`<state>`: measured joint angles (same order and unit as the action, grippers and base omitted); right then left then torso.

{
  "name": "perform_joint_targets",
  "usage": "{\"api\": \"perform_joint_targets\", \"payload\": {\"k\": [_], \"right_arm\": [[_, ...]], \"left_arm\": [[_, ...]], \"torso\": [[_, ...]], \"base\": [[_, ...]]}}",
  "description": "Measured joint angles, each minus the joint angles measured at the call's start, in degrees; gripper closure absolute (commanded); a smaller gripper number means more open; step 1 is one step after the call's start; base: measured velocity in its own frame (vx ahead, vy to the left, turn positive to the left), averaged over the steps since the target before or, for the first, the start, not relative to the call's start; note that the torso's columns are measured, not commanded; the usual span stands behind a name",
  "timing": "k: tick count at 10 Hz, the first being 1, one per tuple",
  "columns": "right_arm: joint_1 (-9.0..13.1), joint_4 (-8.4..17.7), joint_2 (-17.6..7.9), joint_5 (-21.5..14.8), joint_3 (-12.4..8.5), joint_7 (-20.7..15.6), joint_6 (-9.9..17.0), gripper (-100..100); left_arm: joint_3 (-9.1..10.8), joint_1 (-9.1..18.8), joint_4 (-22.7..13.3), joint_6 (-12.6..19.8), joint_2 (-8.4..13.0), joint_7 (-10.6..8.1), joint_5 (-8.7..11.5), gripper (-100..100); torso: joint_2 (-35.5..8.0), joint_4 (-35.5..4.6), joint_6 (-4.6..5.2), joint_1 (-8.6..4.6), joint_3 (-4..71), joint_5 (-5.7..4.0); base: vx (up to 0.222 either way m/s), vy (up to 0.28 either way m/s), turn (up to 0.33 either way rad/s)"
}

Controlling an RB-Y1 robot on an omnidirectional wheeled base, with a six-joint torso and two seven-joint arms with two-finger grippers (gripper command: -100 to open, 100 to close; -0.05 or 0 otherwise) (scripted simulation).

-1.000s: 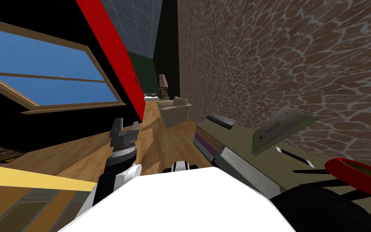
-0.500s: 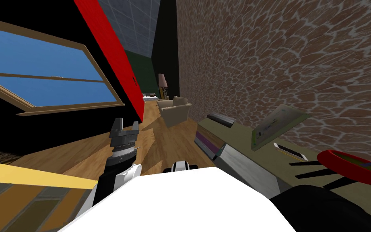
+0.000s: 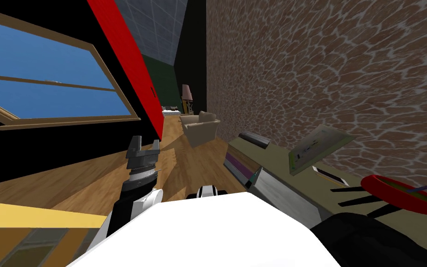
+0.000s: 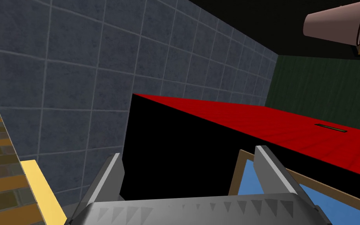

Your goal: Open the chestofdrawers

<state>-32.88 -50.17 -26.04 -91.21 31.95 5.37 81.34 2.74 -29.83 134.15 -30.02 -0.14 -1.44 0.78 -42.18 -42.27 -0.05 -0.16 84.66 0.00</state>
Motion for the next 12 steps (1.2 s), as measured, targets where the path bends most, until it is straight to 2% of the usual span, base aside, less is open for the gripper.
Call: {"api": "perform_joint_targets", "payload": {"k": [1, 6, 7, 12], "right_arm": [[-0.94, -0.83, -0.57, -0.04, 0.02, 0.23, -0.05, -100], [-8.13, -8.28, -5.21, -0.22, 0.23, 1.96, -1.14, -100], [-8.41, -8.37, -5.18, -0.16, 0.36, 2.00, -1.40, 0], [-8.52, -8.10, -4.62, 0.03, 0.89, 1.83, -2.64, 0]], "left_arm": [[0.00, 0.00, 0.00, 0.00, 0.00, 0.00, 0.00, 0], [0.00, 0.00, 0.00, 0.00, 0.00, 0.00, 0.00, 0], [0.00, 0.01, 0.00, 0.00, 0.00, 0.00, 0.00, 0], [0.00, 0.01, 0.00, 0.00, 0.00, 0.00, 0.00, 0]], "torso": [[-0.23, -0.08, 0.00, 0.18, -0.12, 0.09], [-0.13, -0.01, 0.11, 1.06, 0.30, 0.91], [-0.19, -0.07, -0.02, 1.05, 0.20, 0.80], [-0.08, -0.01, 0.03, 0.54, 0.09, 0.36]], "base": [[0.061, 0.011, -0.020], [0.070, 0.027, -0.029], [0.000, 0.000, 0.000], [0.000, 0.000, 0.000]]}}
